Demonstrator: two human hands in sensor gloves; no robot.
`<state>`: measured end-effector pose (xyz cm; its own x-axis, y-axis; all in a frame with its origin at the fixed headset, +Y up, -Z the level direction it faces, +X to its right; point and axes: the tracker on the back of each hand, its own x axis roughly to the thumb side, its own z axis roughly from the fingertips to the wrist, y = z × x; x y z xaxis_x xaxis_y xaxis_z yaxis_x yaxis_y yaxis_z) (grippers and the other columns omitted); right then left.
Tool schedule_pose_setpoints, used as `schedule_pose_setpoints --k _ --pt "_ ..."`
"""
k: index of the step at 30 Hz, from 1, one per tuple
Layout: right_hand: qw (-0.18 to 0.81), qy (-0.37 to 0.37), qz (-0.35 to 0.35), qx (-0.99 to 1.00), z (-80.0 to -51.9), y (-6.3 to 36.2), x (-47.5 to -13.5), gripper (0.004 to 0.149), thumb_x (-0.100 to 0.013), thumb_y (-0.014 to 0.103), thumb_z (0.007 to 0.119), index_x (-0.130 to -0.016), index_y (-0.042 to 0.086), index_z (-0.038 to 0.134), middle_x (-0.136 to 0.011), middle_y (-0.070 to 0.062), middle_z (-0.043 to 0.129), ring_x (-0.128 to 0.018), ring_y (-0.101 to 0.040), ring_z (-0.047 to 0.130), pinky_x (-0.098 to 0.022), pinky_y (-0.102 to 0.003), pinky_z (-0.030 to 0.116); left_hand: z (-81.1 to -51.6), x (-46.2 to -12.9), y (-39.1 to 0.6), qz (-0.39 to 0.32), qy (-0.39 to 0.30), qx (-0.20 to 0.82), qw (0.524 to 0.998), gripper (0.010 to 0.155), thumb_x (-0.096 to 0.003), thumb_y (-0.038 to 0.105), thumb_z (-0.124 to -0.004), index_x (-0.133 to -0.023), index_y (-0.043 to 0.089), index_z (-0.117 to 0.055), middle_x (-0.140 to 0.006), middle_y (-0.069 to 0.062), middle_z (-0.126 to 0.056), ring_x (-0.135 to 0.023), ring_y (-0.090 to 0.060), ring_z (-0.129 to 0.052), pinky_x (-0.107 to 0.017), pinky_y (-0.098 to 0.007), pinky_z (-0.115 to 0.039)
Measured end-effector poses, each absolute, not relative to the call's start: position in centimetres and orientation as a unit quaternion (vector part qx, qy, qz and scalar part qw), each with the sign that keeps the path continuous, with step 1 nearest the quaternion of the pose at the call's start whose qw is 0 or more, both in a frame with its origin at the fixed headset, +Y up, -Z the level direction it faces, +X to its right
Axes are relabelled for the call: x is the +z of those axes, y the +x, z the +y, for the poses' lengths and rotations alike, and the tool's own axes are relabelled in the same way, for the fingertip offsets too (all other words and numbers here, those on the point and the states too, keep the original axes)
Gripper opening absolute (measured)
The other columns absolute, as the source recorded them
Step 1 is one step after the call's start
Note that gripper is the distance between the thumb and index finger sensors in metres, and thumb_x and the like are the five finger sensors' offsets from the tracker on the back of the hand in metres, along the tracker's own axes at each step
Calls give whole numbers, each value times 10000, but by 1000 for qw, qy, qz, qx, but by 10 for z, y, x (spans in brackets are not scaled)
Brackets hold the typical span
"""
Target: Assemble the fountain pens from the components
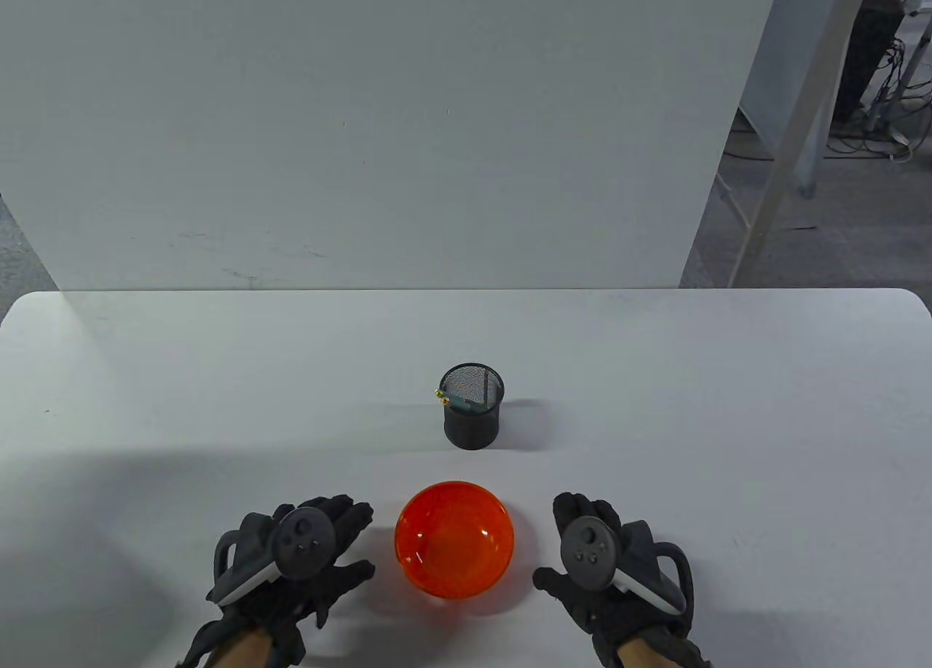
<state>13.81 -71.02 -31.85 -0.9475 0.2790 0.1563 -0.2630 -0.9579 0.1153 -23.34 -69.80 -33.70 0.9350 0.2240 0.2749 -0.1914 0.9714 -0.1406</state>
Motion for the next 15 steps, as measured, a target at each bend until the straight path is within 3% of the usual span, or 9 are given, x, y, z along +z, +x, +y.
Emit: schedule_pose_setpoints --k 1,3,15 --pt "152 69 77 983 -710 141 -320 864 -535 553 713 -1150 138 272 -1203 -177 375 -1076 -457 425 -672 -797 414 -698 -336 -234 -143 -51 103 983 741 -438 647 -763 -1100 403 -536 -1198 24 -587 -1126 -279 -625 -799 -636 -483" --pt "159 63 42 984 -710 143 -317 851 -533 560 707 -1151 151 289 -1201 -162 398 -1077 -442 454 -678 -784 434 -699 -335 -235 -143 -45 95 984 739 -434 646 -765 -1095 402 -543 -1191 26 -601 -1119 -276 -639 -796 -631 -498" --pt "208 80 67 973 -713 146 -316 811 -539 560 686 -1146 145 345 -1181 -164 472 -1053 -421 548 -671 -745 522 -703 -338 -233 -142 -60 107 982 729 -441 642 -758 -1094 398 -544 -1185 33 -608 -1112 -267 -650 -796 -625 -503"
